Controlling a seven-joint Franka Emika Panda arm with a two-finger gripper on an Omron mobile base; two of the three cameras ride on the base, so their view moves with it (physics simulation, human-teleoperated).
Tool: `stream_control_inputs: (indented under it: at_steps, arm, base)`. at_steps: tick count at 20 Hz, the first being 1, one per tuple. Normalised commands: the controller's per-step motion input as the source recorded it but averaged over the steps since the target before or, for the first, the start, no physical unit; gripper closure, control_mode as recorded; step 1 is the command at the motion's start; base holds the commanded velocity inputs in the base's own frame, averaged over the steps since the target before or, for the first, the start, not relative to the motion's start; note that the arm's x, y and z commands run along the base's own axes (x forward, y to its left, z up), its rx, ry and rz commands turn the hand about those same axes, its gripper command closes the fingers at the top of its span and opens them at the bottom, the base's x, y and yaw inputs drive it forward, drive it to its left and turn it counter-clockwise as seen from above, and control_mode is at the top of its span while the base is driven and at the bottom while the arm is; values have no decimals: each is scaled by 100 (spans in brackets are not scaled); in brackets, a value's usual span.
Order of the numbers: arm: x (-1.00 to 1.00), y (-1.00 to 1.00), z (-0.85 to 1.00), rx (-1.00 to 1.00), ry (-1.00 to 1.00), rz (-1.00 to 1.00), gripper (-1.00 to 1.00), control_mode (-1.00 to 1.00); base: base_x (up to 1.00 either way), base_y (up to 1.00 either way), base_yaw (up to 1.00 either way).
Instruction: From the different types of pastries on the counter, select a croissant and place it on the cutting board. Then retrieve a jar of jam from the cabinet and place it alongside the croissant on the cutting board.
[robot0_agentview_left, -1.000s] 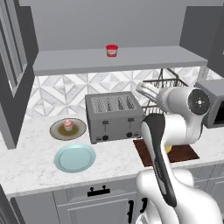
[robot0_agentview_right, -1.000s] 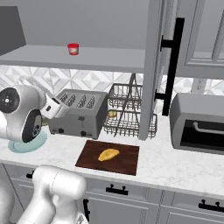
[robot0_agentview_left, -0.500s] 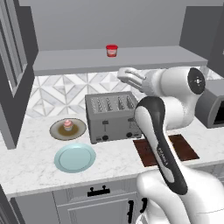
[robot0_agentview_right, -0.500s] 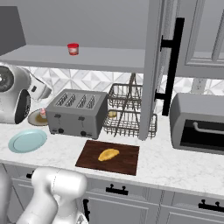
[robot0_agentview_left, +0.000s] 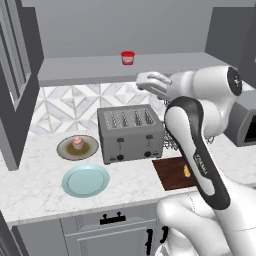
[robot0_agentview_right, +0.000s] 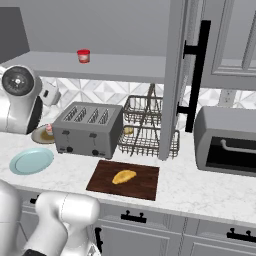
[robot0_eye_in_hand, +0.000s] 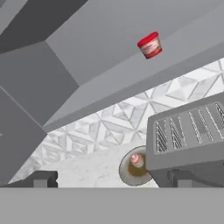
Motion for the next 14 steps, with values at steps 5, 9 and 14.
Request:
stream_control_inputs:
  at_steps: [5,9,14]
  arm:
    - [0,13,61,-39,-31,-20,-100,-100]
    - [0,23,31,-50,-28,-12,-100,-100]
    - [9,-5,45,5,0,0,-100,-100]
  base:
    - [0,0,0]
    - [0,0,0]
    - [0,0,0]
